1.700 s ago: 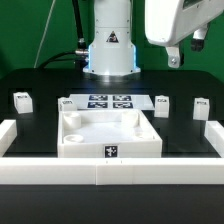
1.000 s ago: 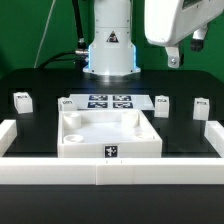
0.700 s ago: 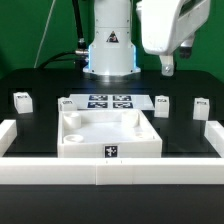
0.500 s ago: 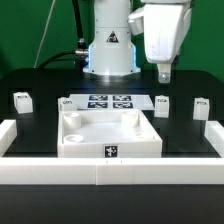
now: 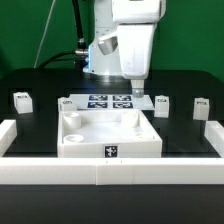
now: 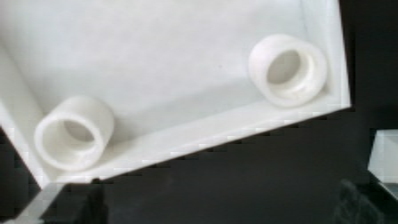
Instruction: Assemble one leg
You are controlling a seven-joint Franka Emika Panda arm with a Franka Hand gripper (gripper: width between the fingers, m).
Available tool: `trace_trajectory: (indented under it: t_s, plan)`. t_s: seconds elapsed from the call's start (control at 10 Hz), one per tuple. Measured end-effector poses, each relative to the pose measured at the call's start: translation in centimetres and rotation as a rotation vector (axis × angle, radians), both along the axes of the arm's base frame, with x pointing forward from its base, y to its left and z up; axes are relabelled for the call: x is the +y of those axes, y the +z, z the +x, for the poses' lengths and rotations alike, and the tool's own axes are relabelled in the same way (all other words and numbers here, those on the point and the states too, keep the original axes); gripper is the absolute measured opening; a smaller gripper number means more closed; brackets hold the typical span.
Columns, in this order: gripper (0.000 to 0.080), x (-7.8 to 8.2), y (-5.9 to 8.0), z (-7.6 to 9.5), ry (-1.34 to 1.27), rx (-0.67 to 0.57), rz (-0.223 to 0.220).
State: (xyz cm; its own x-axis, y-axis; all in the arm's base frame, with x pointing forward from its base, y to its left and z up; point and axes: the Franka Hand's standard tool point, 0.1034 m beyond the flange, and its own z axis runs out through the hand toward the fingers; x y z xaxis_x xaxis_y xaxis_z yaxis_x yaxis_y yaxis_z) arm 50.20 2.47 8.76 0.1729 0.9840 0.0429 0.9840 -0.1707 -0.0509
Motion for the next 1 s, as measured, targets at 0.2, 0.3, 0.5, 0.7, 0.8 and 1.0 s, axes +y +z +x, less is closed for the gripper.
trace_trajectory:
  t_s: [0.2, 0.3, 0.5, 0.7, 0.8, 1.0]
  plan:
    - [0.0650, -0.2, 0.0, 0.0, -0.003, 0.001, 0.000]
    - [0.0650, -0.4, -0.3, 0.0, 0.045, -0.018, -0.001]
    - [0.0650, -1.8, -2.3, -1.6, 0.149, -0.055, 0.000]
    - [0.0650, -3.1, -4.0, -2.7, 0.199, -0.133, -0.010]
    - [0.0650, -3.5, -4.7, -3.1, 0.205, -0.131, -0.012]
    - [0.0650, -4.8, -6.2, -3.9, 0.207, -0.103, -0.015]
